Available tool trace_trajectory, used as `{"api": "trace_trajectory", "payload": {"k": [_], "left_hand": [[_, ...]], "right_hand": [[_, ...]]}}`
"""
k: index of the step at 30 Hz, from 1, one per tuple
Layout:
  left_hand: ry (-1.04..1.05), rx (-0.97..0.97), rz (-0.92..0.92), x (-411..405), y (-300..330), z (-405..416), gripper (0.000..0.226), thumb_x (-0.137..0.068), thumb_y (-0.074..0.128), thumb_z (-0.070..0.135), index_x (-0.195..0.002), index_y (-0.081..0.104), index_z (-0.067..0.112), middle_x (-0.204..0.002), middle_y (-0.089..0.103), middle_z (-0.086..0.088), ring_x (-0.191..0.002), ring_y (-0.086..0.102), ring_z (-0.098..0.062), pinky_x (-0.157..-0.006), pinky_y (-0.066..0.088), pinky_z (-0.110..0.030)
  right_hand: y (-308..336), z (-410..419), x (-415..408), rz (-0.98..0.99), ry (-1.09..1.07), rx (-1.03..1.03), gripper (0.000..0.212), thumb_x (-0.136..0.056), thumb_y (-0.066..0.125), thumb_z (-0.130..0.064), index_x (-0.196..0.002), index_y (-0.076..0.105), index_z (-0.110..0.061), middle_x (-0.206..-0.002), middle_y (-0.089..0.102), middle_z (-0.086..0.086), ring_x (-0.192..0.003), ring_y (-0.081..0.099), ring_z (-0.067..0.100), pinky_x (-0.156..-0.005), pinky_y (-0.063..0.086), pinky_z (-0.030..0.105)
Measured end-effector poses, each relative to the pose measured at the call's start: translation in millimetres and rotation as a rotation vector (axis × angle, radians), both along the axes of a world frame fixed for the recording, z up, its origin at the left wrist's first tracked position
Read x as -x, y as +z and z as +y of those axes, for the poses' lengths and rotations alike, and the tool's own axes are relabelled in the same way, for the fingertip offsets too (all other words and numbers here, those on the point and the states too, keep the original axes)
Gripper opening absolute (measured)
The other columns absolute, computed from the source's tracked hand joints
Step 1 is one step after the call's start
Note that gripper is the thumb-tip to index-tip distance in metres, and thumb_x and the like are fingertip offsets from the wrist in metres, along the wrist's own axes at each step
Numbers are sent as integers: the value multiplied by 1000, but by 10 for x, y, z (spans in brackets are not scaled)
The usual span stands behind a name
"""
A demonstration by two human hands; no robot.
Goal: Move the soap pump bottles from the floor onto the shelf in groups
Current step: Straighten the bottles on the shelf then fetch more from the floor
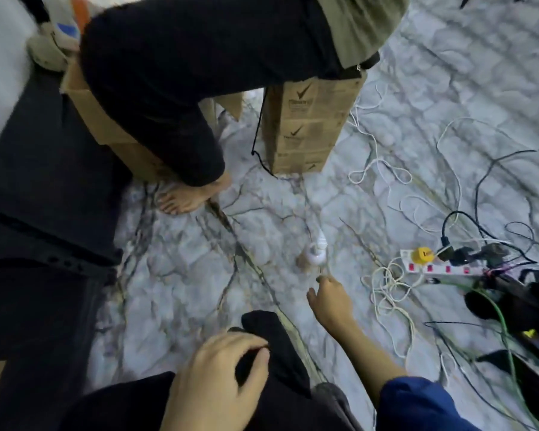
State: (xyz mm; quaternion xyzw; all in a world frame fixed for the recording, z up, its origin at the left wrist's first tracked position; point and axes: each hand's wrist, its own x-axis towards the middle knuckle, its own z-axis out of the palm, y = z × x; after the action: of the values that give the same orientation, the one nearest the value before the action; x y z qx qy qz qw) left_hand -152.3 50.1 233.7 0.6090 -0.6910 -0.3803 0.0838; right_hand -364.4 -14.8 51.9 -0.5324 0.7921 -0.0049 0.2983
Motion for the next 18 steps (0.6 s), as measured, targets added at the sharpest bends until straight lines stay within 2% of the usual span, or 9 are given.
{"api": "trace_trajectory", "payload": {"k": [2,3,5,6,8,12,13,16,18], "left_hand": [[9,-90,48,-6,16,-169,14,-83,46,59,-83,60,62,-86,56,48,-93,52,20,-76,47,-7],[-7,-177,56,9,-53,-326,12,-84,48,58,-83,60,60,-89,58,46,-94,53,20,-77,46,-5],[-112,-282,-19,84,-330,-746,19,-89,53,49,-105,63,46,-103,63,31,-100,55,12,-83,42,-5],[-148,-268,-70,153,-530,-987,29,-90,55,44,-117,61,38,-113,63,24,-106,56,5,-88,43,-11],[-175,-228,-123,357,-1026,-1406,43,-89,59,34,-131,53,26,-127,60,8,-115,55,-11,-95,45,-24],[-297,-276,-110,800,-1999,-1839,61,-84,67,26,-139,42,17,-136,51,-7,-121,50,-24,-99,44,-37],[-328,-284,-100,902,-2182,-1894,64,-83,68,25,-140,41,16,-137,49,-8,-123,48,-25,-100,42,-39],[-369,-324,-83,1135,-2669,-1971,84,-79,74,24,-147,27,17,-148,37,-7,-132,39,-26,-106,37,-42],[-334,-338,-79,1183,-2914,-2010,89,-78,75,20,-149,21,18,-150,32,-9,-135,35,-27,-109,34,-41]], "right_hand": [[-208,-107,78,-67,-139,-5,48,-94,52,-25,-134,42,0,-128,53,17,-116,50,33,-88,42,36],[-290,-168,103,-116,-204,7,55,-93,56,-26,-139,36,-1,-132,50,18,-120,48,32,-91,40,35],[-447,-279,141,-242,-321,48,62,-89,63,-22,-138,33,1,-136,47,19,-123,46,32,-90,36,27],[-520,-330,159,-304,-385,65,64,-87,66,-19,-138,33,2,-136,46,18,-122,46,31,-86,34,23],[-693,-412,212,-400,-461,86,75,-82,71,-18,-141,28,-3,-138,46,14,-123,47,30,-86,34,23],[-1064,-469,330,-483,-467,101,91,-72,78,-21,-145,24,-14,-138,47,4,-120,51,23,-90,44,33],[-1122,-481,364,-503,-462,100,91,-71,79,-22,-144,25,-15,-136,49,1,-118,52,20,-88,46,31],[-1264,-557,458,-557,-427,126,75,-71,80,-12,-132,37,-22,-117,54,-13,-101,56,5,-77,44,11],[-1316,-629,498,-578,-392,150,68,-70,78,-13,-125,41,-27,-111,56,-13,-97,57,5,-75,45,13]]}}
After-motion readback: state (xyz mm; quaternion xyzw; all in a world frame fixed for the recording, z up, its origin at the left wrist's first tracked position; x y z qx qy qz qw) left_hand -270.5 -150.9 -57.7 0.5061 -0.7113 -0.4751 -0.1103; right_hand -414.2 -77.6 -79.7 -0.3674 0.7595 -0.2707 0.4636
